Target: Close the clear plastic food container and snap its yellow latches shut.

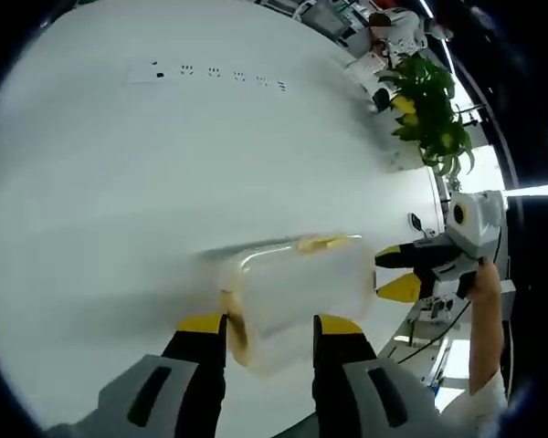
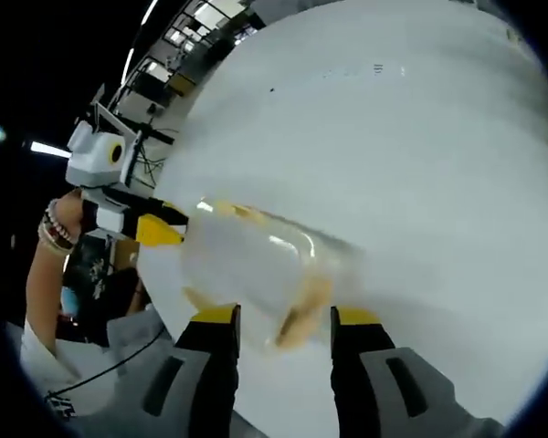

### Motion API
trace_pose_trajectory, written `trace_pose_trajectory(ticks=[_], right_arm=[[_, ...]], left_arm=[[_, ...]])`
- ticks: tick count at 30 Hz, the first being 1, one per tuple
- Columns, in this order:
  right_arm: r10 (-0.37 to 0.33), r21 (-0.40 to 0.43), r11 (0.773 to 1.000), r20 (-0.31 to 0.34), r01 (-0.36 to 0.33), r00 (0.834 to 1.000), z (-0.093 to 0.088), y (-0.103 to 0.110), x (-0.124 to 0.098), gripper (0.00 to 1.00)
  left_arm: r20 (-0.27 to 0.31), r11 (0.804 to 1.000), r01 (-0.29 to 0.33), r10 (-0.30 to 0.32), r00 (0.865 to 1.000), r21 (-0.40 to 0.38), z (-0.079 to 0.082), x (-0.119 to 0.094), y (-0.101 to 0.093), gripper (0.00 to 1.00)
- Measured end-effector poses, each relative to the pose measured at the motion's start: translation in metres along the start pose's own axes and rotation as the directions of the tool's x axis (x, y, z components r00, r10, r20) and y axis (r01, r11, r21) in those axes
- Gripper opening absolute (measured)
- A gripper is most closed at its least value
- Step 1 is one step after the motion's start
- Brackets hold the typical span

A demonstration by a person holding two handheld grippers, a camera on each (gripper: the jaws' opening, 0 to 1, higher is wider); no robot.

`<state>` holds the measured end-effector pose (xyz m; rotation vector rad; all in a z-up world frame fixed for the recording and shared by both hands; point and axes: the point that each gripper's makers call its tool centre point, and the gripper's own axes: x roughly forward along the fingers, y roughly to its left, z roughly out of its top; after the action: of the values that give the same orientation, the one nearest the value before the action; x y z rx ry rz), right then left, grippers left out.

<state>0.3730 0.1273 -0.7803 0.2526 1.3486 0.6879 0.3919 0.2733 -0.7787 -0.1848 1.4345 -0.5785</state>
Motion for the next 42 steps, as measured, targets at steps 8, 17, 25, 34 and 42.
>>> trace_pose_trajectory(ticks=[8,17,25,34,42], right_arm=[[-0.025,-0.010,1.000,-0.021,0.025,0.999,0.001,-0.004,0.005,0.25],[-0.002,0.007,1.000,-0.015,0.003,1.000,0.002,-0.004,0.007,0.24],[0.010,0.005,1.000,-0.030,-0.010,0.999,-0.010,-0.001,0.015,0.22],[0.005,0.010,1.000,-0.038,-0.004,0.999,-0.006,-0.002,0.017,0.23],[-0.017,-0.002,1.000,-0.052,0.017,0.998,-0.001,-0.001,0.017,0.23]], left_arm=[[-0.043,0.998,-0.058,0.059,0.997,0.016,-0.006,0.007,0.002,0.26],[-0.042,0.998,-0.048,0.050,0.998,0.028,-0.006,0.007,0.004,0.26],[-0.032,0.998,-0.055,0.055,0.998,0.016,-0.006,0.007,0.004,0.24],[0.003,0.999,-0.006,0.006,1.000,-0.035,-0.008,0.007,0.006,0.24],[0.013,0.999,-0.015,0.016,1.000,-0.039,-0.006,0.008,0.006,0.22]])
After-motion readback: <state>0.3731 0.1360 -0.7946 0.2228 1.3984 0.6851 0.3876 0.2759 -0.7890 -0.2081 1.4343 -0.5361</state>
